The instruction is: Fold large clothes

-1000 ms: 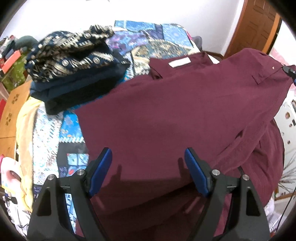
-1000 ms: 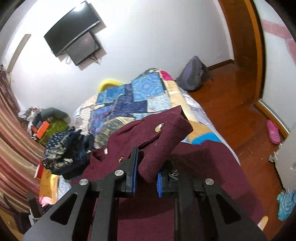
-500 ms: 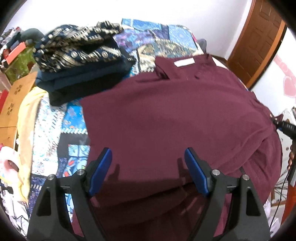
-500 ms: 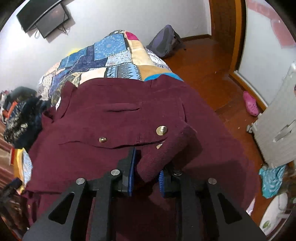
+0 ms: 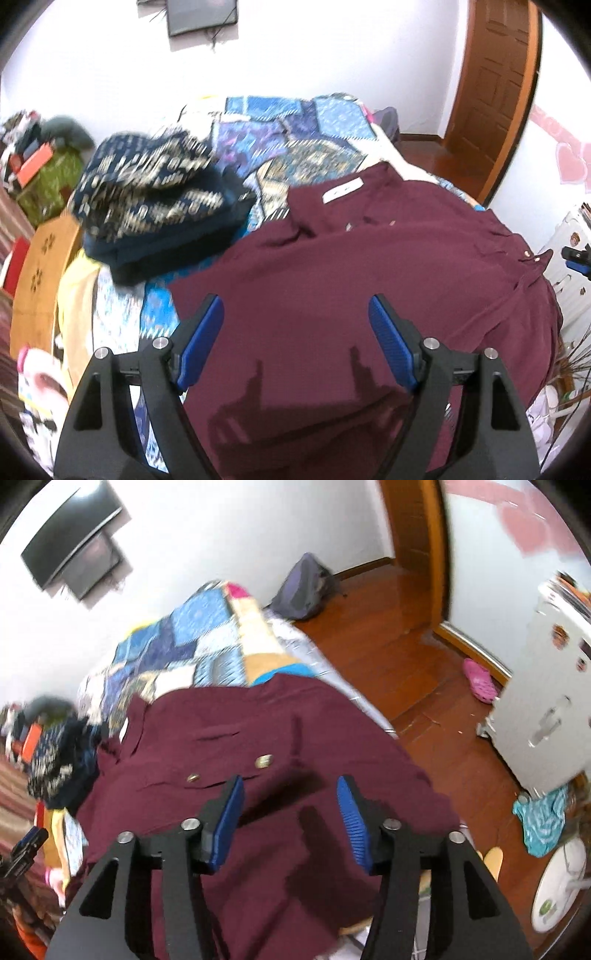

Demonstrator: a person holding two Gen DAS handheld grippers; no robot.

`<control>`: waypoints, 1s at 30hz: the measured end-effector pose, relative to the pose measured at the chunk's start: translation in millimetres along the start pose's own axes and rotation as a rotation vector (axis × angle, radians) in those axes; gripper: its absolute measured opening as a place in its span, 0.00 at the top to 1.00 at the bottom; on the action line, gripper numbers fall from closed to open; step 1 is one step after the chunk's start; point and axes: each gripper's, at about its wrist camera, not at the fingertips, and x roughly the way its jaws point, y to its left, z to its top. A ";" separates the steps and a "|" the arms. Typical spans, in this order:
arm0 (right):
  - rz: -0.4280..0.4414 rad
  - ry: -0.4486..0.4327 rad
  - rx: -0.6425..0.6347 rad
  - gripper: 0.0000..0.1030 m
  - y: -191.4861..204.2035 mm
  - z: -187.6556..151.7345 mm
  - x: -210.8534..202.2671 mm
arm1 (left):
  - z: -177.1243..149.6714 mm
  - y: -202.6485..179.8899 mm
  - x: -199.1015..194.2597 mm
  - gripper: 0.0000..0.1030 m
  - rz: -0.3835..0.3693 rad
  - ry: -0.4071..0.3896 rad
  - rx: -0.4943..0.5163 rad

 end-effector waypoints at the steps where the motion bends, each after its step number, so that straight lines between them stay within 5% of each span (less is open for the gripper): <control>1: -0.004 -0.008 0.021 0.46 -7.8 -0.7 -3.6 | 4.1 -3.1 0.0 0.22 -0.005 -0.008 0.006; 9: -0.058 0.023 0.196 0.44 -64.7 -23.2 -3.9 | 29.5 -39.2 20.2 0.18 -0.093 -0.012 0.033; 21: 0.093 0.154 0.493 0.43 -119.3 -54.1 40.2 | 25.1 -70.7 56.5 0.18 -0.134 0.070 0.079; 30: 0.084 0.069 0.524 0.40 -135.1 -34.8 55.7 | 22.2 -56.2 72.6 0.18 -0.124 0.124 0.014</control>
